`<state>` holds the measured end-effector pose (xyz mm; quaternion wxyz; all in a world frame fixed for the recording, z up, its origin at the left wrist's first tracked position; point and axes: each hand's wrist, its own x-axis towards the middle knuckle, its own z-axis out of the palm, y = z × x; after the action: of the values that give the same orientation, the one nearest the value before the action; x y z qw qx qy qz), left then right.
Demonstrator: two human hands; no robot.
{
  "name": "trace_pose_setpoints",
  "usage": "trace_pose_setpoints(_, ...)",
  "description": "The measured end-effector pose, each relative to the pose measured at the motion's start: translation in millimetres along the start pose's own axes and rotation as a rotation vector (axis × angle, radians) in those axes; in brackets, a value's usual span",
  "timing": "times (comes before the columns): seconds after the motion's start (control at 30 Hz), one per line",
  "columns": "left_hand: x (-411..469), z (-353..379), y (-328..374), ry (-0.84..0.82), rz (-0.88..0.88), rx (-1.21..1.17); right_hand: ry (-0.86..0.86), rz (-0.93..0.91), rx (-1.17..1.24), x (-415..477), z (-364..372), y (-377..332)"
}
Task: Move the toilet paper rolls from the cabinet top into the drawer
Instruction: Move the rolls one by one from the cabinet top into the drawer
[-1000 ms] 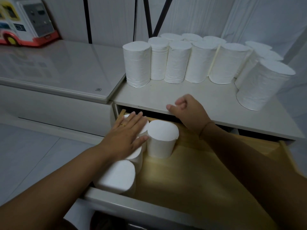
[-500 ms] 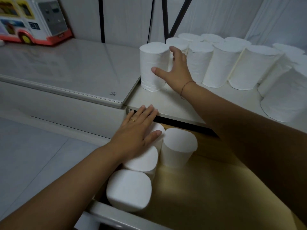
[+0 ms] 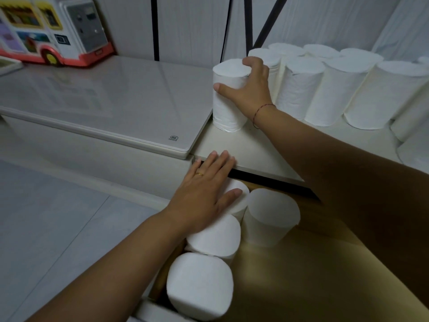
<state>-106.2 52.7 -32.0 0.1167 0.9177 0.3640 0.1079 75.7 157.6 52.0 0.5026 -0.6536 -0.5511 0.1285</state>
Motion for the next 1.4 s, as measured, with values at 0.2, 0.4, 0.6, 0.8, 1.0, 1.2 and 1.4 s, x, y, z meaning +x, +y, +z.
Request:
trace_pose_setpoints(0.2, -2.8, 2.2, 1.6, -0.009, 0.012, -0.011, 0.013, 0.018, 0.037, 0.2, -4.0, -3.3)
trace_pose_setpoints(0.4, -6.7, 5.9, 6.2, -0.035, 0.034, 0.02, 0.017, -0.025, 0.009, -37.4, -23.6, -3.9)
trace_pose_setpoints(0.6, -12.2, 13.8, 20.2, -0.109, 0.076, 0.085, 0.021, -0.058, -0.027, -81.9, -62.3, -0.3)
trace_pose_setpoints(0.8, -14.9, 15.7, 30.9, -0.125, 0.082, 0.098, -0.113, 0.017, -0.068, -88.2, -91.3, 3.1)
trace_pose_setpoints(1.0, -15.4, 12.3, 32.9, -0.137, 0.069, 0.105, -0.443, 0.162, 0.339, -70.1, -117.1, 16.5)
trace_pose_setpoints(1.2, -16.1, 15.0, 31.6, -0.137, 0.065, 0.104, -0.474, 0.206, 0.471, -61.6, -110.5, 23.6)
trace_pose_setpoints(1.4, -15.2, 15.3, 30.0, -0.133, 0.061, 0.101, -0.339, 0.138, 0.304, -61.9, -93.0, 24.2)
